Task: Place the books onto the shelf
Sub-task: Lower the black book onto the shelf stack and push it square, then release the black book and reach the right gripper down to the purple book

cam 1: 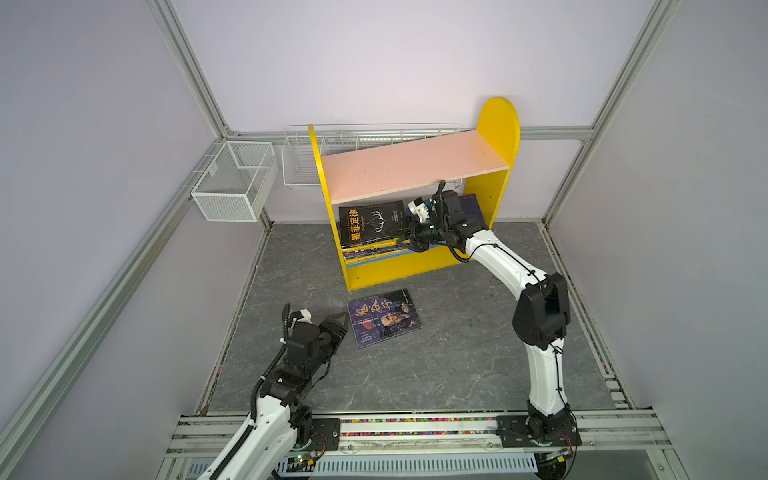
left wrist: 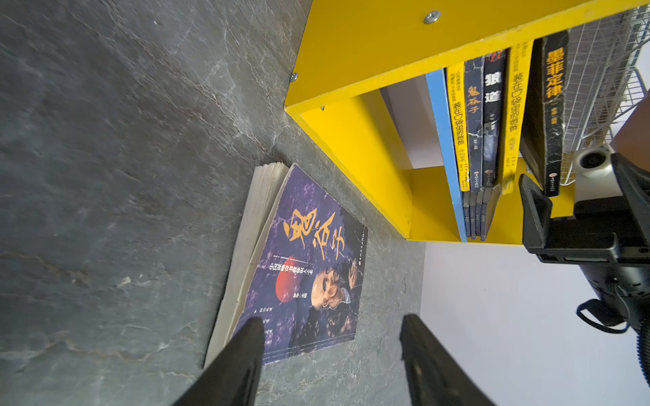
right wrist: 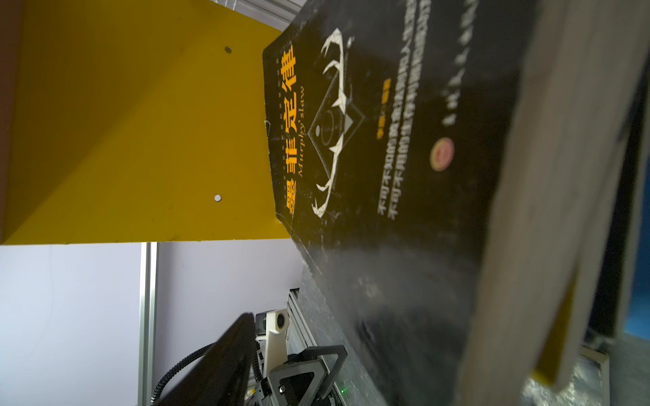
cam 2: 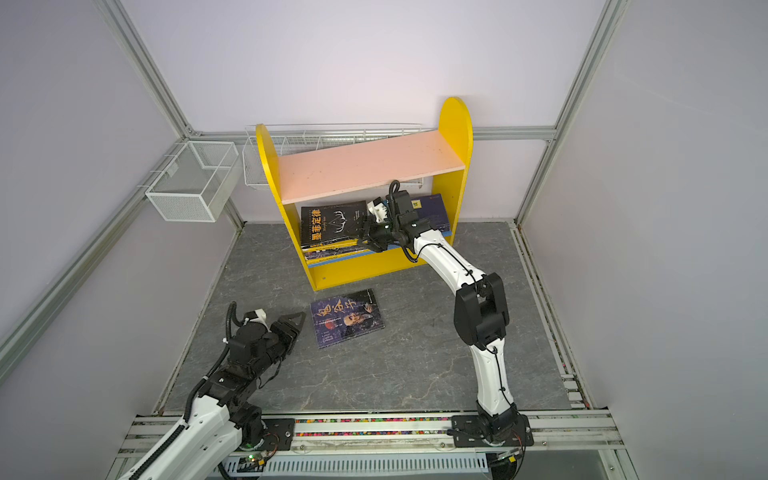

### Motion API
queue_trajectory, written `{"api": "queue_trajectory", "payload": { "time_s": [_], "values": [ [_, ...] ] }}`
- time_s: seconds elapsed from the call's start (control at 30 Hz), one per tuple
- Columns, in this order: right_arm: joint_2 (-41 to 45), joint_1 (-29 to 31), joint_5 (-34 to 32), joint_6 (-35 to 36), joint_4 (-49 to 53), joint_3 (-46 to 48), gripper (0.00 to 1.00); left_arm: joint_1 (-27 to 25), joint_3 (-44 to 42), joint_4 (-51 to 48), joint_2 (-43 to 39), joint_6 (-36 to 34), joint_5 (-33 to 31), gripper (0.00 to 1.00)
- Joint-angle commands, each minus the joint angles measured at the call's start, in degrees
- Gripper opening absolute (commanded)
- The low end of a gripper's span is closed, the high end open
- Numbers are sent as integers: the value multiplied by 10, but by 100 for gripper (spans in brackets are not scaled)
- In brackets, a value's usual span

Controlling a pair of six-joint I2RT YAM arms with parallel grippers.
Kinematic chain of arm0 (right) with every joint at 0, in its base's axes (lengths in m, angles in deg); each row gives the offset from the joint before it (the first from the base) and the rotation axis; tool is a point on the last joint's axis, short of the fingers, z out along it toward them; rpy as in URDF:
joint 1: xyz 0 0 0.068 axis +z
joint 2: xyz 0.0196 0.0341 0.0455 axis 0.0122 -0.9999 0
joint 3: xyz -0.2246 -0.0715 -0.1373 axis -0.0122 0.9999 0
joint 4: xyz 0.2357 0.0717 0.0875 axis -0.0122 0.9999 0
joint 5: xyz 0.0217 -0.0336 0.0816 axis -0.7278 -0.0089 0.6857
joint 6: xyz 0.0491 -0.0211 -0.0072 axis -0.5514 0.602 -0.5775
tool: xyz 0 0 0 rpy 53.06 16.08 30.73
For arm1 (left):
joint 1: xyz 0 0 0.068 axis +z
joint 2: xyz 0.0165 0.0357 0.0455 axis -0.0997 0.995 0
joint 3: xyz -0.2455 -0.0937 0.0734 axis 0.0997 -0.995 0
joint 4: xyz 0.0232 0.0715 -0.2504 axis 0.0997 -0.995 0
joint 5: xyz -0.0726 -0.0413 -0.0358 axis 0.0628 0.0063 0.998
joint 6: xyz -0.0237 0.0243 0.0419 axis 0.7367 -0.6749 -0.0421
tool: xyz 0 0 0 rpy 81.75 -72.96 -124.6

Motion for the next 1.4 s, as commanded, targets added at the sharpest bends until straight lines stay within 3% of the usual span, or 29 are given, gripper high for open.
{"api": "queue_trajectory", "payload": {
  "time_s": [0.0,0.3,0.6,0.83,1.13,1.37],
  "values": [
    [-16,-2,13,15,34,-40,72,-2,-8,-8,-7,7,-6,62],
    [-47,-14,50,-46,39,-64,75,-2,-6,-8,-9,10,-6,63],
    [-30,-24,63,-152,-51,-4,82,-2,-6,-9,-14,13,-6,63],
    [-36,-33,59,-186,-76,3,84,-2,-8,-17,-25,18,-7,63],
    [4,-33,49,-165,-76,56,85,-2,-8,-37,-49,19,-14,63],
    [112,-30,12,-96,-72,196,82,-2,-6,-41,-37,5,-15,63]
  ]
}}
